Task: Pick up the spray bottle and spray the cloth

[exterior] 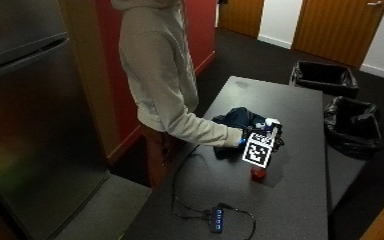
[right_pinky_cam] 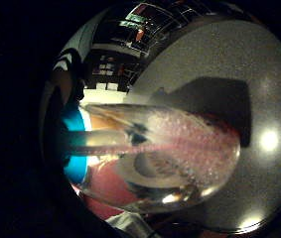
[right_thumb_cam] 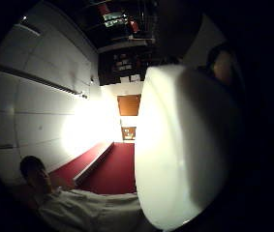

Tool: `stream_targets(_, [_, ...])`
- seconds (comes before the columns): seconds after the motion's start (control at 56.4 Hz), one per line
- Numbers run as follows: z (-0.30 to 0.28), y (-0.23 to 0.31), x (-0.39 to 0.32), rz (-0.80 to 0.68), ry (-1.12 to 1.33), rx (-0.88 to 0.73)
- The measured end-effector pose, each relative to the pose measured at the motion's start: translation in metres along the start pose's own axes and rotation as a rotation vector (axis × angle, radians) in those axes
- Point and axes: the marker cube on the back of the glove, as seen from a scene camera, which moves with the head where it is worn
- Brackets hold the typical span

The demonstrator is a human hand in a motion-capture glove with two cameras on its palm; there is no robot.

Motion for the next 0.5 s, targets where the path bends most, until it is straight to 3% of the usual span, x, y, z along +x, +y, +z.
stream_targets(0.142, [0.000, 0.000, 0.020, 0.018, 0.275, -0.058])
stream_targets(0.195, [0.012, -0.007, 0.000, 0.011, 0.166, -0.029])
stream_targets(0.284, [0.014, -0.015, 0.006, -0.006, 0.315, -0.035])
stream_targets(0.443, [0.038, -0.020, -0.036, -0.031, 0.262, -0.093])
stream_targets(0.497, [0.048, -0.031, -0.051, -0.057, 0.286, -0.040])
